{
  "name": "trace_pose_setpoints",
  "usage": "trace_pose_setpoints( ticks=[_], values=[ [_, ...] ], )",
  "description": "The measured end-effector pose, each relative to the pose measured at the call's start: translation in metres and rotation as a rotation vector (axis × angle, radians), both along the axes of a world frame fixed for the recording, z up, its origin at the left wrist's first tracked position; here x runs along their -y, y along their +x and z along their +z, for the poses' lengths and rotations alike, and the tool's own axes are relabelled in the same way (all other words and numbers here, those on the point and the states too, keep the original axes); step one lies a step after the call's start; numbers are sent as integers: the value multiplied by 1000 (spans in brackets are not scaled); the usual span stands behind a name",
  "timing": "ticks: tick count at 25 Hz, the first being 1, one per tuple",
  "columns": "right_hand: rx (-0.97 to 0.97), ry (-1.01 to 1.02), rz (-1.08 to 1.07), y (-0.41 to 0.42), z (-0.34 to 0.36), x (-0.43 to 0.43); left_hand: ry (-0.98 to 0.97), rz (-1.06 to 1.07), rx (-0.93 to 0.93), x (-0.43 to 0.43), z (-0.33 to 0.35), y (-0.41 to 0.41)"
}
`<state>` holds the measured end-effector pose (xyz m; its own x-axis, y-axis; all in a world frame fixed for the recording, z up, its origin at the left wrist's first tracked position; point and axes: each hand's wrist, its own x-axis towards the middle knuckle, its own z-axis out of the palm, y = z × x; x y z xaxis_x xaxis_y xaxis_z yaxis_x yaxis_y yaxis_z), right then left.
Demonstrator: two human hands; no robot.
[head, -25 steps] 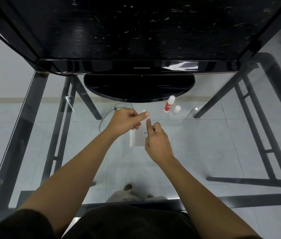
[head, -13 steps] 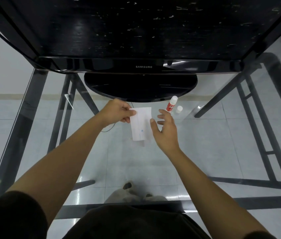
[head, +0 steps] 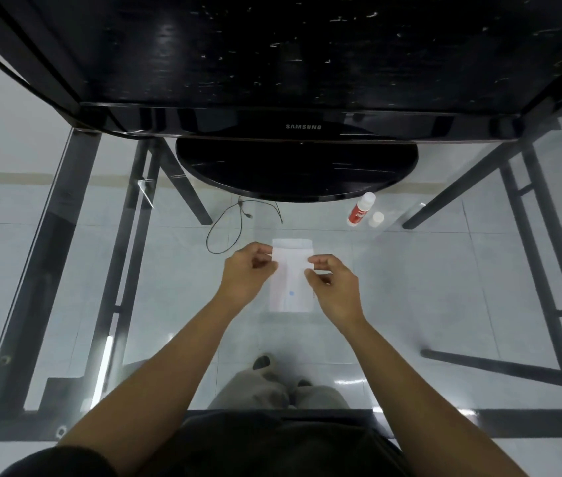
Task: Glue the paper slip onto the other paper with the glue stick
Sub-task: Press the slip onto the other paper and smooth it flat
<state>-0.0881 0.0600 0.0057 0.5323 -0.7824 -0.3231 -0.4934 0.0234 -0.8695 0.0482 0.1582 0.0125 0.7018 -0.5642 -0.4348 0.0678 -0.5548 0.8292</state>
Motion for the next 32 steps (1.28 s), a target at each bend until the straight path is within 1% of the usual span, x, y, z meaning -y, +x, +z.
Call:
trace_pose_setpoints(
  ticks=[4,7,10,14,21,32],
  values=[
    [-9,-55,-4,11,-2,10,35,-43,149,15,-4,6],
    [-57,-89,19,18,-8,16,88,-70,228,22,-7,7],
    [-109,-106,23,19,-15,17,119,-66,280,24,-10,5],
    [-110,-111,19,19,-18,19,131,-79,344,25,-11,0],
    [-146,-140,38,22,-21,19,144,-73,364,27,-9,-3],
    [-154,-178,17,24,-23,15,164,-30,335,29,-9,-4]
  ],
)
